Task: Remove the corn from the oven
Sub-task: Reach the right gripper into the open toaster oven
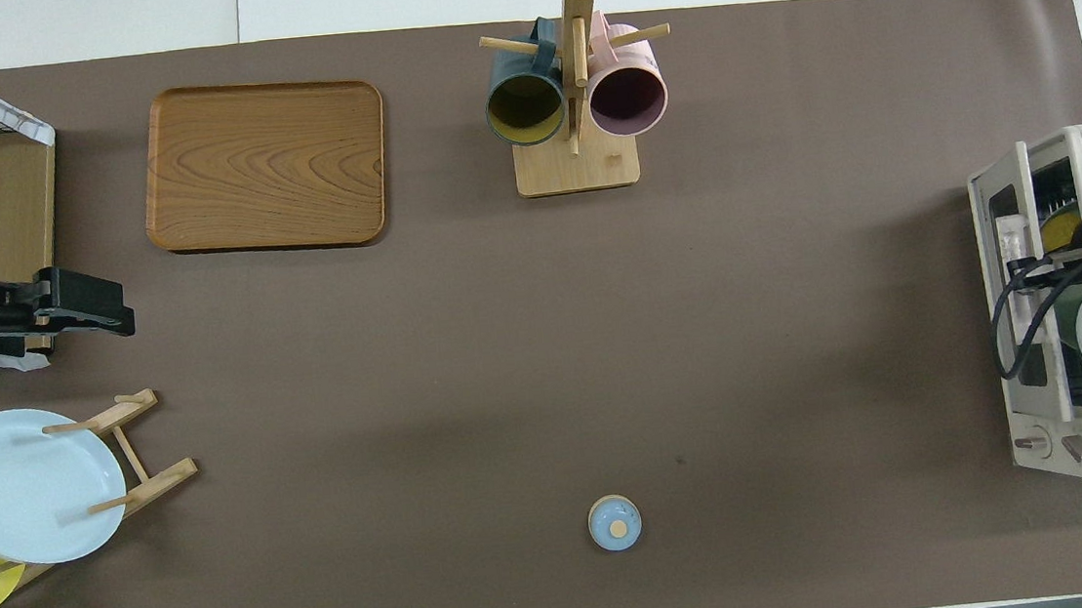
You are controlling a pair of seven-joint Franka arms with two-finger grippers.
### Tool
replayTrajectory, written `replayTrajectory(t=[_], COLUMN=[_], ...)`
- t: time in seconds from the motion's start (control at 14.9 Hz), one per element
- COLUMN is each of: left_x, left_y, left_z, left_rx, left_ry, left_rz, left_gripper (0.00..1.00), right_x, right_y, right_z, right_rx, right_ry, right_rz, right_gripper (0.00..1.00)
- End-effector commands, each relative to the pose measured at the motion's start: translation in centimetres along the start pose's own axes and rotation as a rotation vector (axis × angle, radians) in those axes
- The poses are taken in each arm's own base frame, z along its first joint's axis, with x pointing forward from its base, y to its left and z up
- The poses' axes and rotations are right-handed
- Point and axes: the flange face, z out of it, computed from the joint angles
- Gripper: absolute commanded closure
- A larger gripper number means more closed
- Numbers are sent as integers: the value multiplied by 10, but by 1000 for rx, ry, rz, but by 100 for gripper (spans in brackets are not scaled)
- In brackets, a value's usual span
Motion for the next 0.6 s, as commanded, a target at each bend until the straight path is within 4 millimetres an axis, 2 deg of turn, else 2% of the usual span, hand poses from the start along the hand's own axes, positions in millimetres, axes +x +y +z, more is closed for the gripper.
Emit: replayTrajectory(t=[0.0,0.13,0.34,0.54], left_x=[-2,-2,-2,-2], left_y=[-2,-2,-3,-3], left_z=[2,2,2,2], left_rx=[17,17,17,17], left_ry=[12,12,12,11], left_rz=[-3,-2,-3,-5], left_gripper=[0,0,0,0], right_x=[21,26,34,40], right_y=[-3,-12,-17,-44], right_z=[34,42,74,84], right_rx=[-5,-5,-4,-7], right_ry=[39,39,49,66], right_rz=[-13,-16,-19,-62], right_gripper=[100,100,100,100])
